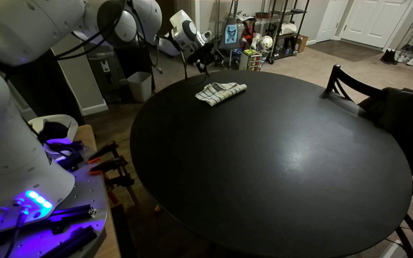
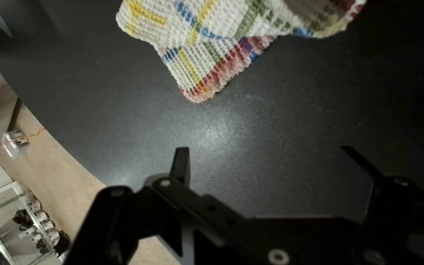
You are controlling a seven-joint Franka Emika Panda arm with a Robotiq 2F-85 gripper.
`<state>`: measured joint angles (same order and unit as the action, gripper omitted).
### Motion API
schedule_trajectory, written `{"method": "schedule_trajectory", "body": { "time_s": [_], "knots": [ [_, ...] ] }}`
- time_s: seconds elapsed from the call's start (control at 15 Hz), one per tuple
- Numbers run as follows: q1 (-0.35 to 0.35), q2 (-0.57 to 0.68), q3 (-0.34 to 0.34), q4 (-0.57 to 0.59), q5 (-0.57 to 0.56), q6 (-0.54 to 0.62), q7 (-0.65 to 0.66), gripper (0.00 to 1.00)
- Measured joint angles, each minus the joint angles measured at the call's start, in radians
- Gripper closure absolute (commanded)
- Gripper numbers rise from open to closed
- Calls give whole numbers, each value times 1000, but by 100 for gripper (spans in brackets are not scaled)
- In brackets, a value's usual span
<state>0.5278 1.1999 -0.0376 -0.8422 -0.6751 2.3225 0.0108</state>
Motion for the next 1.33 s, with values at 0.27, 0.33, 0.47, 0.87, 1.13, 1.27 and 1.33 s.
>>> {"method": "schedule_trajectory", "body": {
  "time_s": [0.27, 0.33, 0.47, 0.87, 1.13, 1.27, 1.33],
  "knots": [
    [-1, 1, -4, 0, 0, -1, 3, 0],
    [-2, 0, -6, 0, 0, -1, 7, 0],
    [-4, -1, -16, -1, 0, -1, 21, 0],
    [-6, -38, -57, -66, 0, -3, 104, 0],
    [-5, -105, -75, -190, 0, -4, 181, 0],
    [-1, -145, -81, -256, 0, -2, 214, 0],
    [0, -166, -81, -290, 0, -1, 225, 0]
  ]
}}
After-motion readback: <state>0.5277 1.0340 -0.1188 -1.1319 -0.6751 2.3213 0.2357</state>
